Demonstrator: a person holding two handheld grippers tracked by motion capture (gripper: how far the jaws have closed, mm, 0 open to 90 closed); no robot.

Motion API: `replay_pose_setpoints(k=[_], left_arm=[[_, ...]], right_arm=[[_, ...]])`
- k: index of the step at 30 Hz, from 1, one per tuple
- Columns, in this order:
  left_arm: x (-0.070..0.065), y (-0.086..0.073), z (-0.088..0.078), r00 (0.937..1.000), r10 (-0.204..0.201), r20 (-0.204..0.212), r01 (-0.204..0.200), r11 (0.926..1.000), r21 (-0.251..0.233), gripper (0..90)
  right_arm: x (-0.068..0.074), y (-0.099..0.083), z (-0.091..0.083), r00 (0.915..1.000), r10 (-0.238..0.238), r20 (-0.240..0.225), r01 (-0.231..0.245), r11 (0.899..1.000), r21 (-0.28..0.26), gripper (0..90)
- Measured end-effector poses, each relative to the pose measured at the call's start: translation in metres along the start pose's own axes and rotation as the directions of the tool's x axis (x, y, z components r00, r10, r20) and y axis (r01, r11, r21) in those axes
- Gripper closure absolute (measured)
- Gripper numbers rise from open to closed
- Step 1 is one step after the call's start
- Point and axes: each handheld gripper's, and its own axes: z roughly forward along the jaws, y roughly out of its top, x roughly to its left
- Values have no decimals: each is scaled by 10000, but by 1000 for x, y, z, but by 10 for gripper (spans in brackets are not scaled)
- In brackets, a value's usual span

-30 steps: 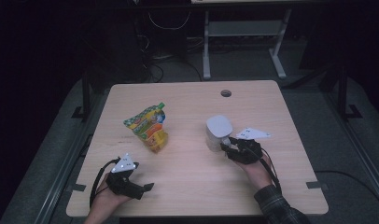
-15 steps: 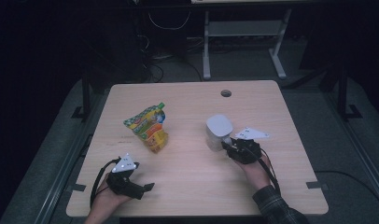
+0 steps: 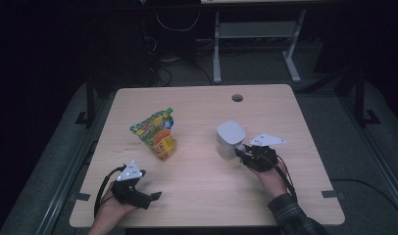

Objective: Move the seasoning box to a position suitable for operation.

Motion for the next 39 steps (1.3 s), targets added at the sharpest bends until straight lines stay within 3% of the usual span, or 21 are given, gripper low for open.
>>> replay_pose_setpoints(k=[12,20,26,35,39], left_arm=[[0,0,0,10000,41,-15,-41,10000,11,0],[0,0,0,10000,51,-17,-51,10000,35,0],[0,0,0,10000,63,-22,-63,10000,36,0],[-1,0,-1,10000,-54,-1,54,10000,50,0],[-1,-1,0,10000,-99,1,99,10000,-10,0]], right_arm=[[-5,-2,-10,9990,-270,-351,261,9993,-252,687],[1,-3,-21,9945,-784,-688,762,9965,-338,687],[6,-7,-26,9909,-890,-1015,850,9955,-424,687],[18,-15,-36,9797,-1274,-1545,1200,9912,-564,687],[27,-21,-43,9696,-1407,-2001,1316,9896,-584,686]])
